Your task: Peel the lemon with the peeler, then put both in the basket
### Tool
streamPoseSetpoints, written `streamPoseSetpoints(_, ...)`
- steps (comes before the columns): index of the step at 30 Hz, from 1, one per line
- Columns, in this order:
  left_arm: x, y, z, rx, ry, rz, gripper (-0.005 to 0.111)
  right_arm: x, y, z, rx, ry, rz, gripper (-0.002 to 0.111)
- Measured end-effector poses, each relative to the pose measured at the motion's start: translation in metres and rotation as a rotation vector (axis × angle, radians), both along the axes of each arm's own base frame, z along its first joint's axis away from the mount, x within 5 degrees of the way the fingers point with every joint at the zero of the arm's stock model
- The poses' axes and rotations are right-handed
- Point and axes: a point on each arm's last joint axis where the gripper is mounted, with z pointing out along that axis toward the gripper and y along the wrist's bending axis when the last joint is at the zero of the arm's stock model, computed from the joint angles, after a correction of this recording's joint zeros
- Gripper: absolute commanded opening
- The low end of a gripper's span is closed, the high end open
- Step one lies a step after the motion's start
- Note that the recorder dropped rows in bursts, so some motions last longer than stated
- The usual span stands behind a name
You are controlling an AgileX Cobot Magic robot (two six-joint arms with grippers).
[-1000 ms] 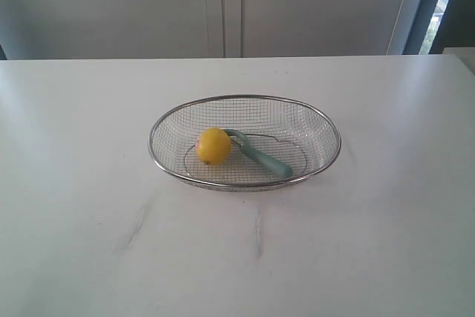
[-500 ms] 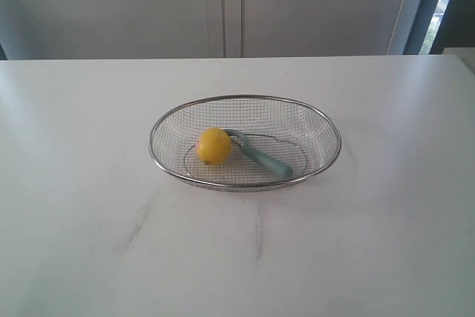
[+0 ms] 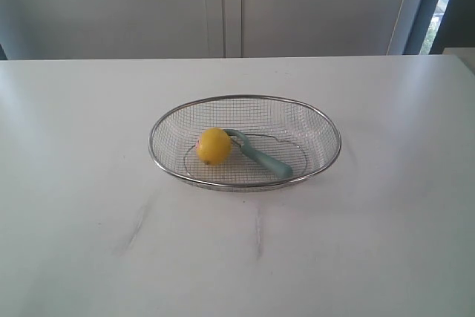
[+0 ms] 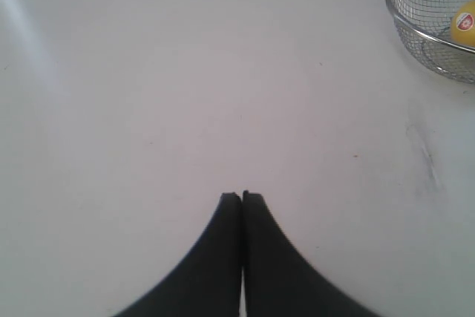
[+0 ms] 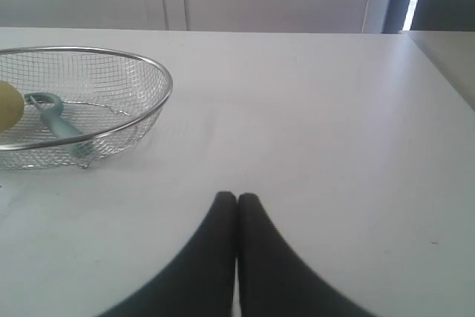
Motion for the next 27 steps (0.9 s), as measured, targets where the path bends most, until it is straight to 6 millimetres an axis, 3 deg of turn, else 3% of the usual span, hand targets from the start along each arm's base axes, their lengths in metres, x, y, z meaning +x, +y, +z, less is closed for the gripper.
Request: streamPoseSetpoints(27, 0.0001, 0.0, 0.0002, 0.0, -0.002, 0.0, 0.0, -0.0002, 0.0006, -0.0005, -0.001, 0.006, 0.012, 0.0)
